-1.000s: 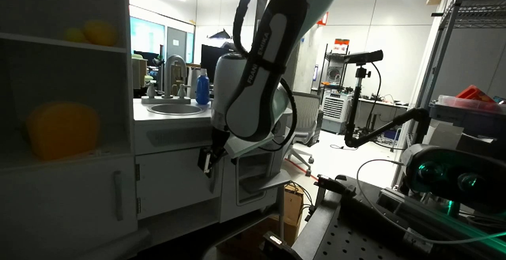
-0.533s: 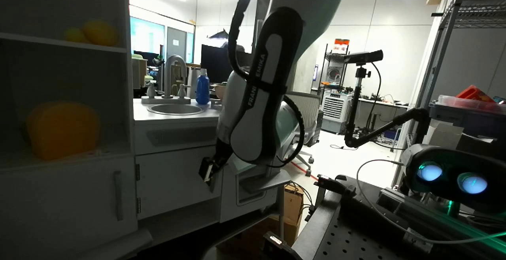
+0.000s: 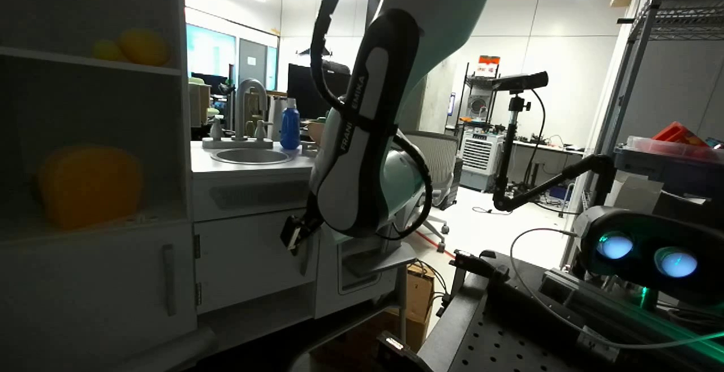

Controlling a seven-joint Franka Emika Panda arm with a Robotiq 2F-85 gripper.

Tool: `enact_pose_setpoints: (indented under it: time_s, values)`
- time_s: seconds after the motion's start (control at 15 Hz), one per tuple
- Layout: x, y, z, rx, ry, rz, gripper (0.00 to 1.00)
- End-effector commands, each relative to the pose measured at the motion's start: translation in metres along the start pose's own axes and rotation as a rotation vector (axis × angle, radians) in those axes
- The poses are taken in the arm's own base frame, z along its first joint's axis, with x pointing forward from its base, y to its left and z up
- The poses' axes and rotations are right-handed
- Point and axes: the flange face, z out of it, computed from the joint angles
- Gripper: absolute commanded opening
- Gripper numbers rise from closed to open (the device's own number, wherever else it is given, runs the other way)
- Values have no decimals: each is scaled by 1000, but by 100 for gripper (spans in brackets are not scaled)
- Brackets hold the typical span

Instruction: Open the second cabinet door from the left, put the blue bottle and green pepper inside it, and then close the cabinet door

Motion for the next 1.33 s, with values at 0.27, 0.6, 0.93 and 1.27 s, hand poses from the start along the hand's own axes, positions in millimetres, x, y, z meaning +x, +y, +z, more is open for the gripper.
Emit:
enact_pose_setpoints:
  time_s: [0.27,0.6,0.93,1.27]
  values:
    - [9,-3,-3,-10,36,-1,100]
    - [11,-4,-2,-14,45,5,75]
    - [11,-2,2,-30,73,36,42]
    - [15,-6,7,-68,107,83,5]
